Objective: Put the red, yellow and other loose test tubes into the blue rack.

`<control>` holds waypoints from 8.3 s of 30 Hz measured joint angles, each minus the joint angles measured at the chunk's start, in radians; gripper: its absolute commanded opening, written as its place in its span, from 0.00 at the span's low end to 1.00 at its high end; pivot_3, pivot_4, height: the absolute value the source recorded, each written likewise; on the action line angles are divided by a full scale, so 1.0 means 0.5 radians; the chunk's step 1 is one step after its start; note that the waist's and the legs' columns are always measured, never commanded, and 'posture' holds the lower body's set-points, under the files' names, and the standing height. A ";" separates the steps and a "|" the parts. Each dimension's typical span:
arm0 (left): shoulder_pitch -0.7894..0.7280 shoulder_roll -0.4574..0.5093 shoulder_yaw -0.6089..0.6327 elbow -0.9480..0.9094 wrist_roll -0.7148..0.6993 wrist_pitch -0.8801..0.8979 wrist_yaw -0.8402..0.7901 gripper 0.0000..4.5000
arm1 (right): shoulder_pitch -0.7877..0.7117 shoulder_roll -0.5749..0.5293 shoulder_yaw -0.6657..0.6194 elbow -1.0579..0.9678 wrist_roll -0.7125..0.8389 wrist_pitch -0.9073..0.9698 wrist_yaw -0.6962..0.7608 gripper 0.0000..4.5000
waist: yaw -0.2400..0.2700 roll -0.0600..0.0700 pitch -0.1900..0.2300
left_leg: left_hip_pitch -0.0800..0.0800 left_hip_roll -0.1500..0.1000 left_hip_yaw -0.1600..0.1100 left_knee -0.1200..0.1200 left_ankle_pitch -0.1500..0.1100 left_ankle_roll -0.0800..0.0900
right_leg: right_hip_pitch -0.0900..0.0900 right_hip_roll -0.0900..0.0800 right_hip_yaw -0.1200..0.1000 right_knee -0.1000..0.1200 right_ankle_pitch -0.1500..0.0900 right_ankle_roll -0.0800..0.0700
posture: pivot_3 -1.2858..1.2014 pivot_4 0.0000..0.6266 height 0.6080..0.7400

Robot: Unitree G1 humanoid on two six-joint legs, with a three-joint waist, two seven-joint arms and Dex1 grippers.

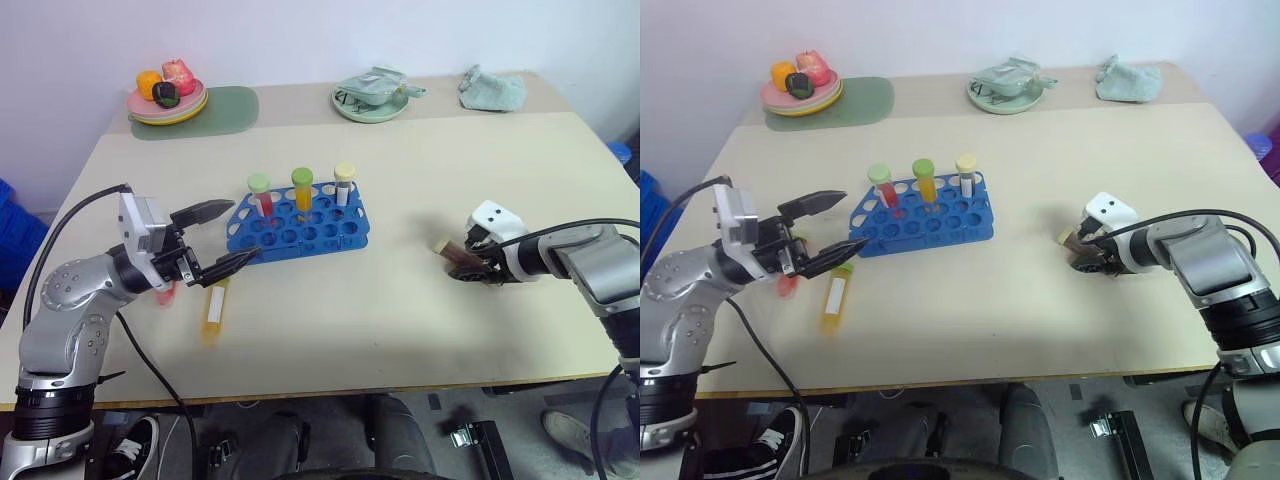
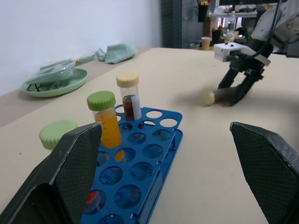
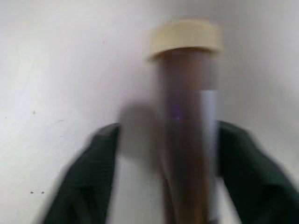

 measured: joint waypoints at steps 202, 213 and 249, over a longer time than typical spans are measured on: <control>-0.160 0.176 0.014 -0.255 -0.309 0.497 0.224 1.00 | 0.385 1.866 -0.312 0.232 -0.061 -1.923 -1.101 0.22 | -0.069 0.004 0.001 | 0.002 0.011 0.007 0.000 -0.009 -0.007 | -0.011 0.016 0.000 0.007 0.005 -0.009 | 0.52 0.24 1.00; -0.114 0.176 0.014 -0.290 -0.336 0.536 0.224 1.00 | 0.373 1.858 -0.311 0.308 -0.096 -1.968 -1.094 0.41 | -0.070 0.004 0.001 | 0.002 0.011 0.008 0.000 -0.009 -0.007 | -0.011 0.016 0.000 0.007 0.005 -0.009 | 0.52 0.24 1.00; 0.398 0.422 0.440 -0.661 -0.365 1.421 1.035 1.00 | 0.565 0.149 -0.901 -0.968 1.361 -0.758 0.613 1.00 | -0.035 0.000 0.002 | 0.003 0.015 0.010 0.001 -0.011 -0.003 | -0.006 0.014 0.001 0.002 0.005 -0.008 | 0.52 0.24 1.00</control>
